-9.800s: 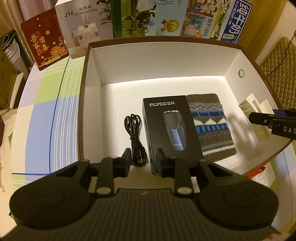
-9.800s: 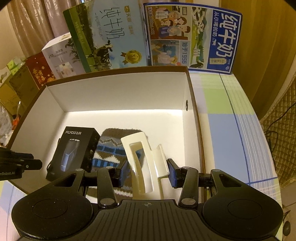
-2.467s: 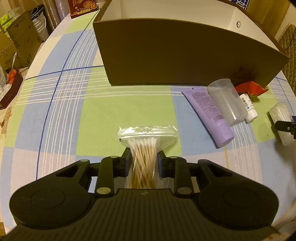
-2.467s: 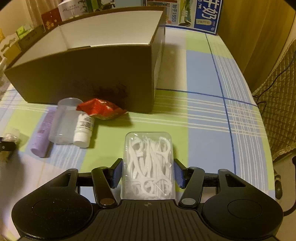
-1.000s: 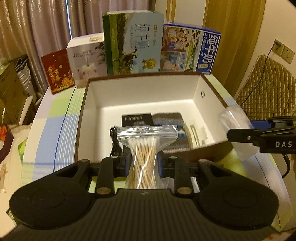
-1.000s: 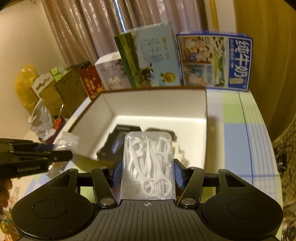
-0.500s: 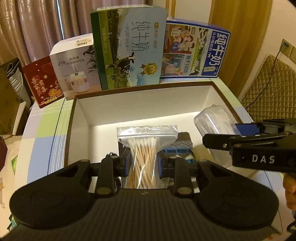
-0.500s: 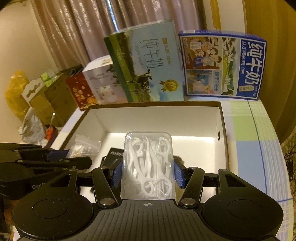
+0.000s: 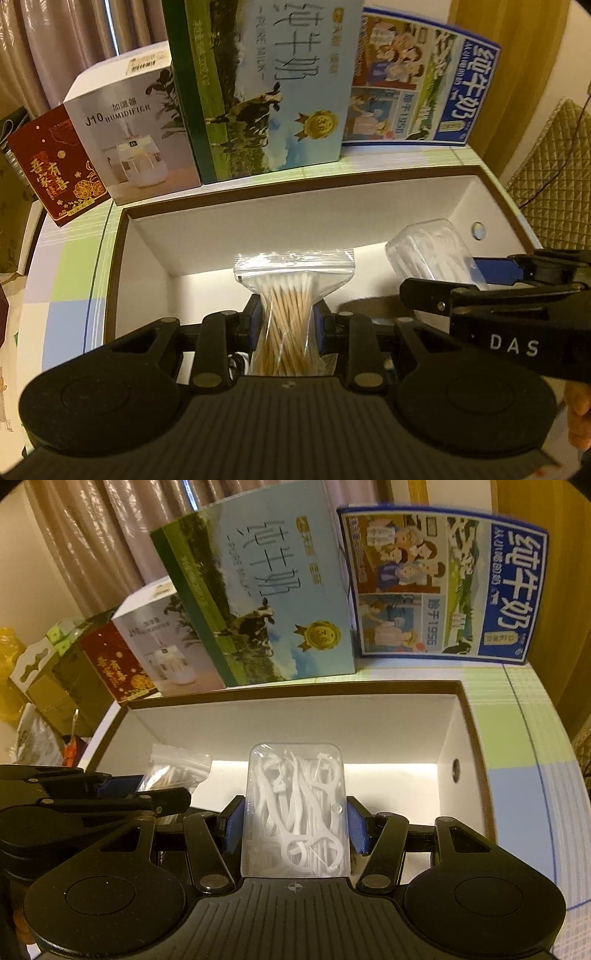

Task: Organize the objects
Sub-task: 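Lower the floss box and swab bag into the box and open both grippers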

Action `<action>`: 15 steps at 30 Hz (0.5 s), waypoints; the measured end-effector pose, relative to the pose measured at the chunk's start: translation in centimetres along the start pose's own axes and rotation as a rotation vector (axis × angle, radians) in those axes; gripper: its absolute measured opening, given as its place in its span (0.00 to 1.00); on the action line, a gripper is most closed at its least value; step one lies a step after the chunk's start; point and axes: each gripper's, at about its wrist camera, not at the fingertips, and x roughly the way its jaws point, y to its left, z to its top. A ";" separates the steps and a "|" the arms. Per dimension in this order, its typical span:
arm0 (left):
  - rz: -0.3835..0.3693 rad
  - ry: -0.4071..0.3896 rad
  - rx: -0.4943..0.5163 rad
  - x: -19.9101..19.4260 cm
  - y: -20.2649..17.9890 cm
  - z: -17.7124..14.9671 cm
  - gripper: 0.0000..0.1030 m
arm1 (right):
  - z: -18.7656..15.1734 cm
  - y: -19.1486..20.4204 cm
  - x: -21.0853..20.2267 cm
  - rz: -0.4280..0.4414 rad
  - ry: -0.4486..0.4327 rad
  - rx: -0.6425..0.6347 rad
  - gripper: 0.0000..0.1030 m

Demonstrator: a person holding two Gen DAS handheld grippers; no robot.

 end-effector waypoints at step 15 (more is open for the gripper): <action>0.016 0.040 -0.028 3.7 2.0 1.5 0.23 | 1.6 -0.8 5.2 0.014 0.023 0.124 0.55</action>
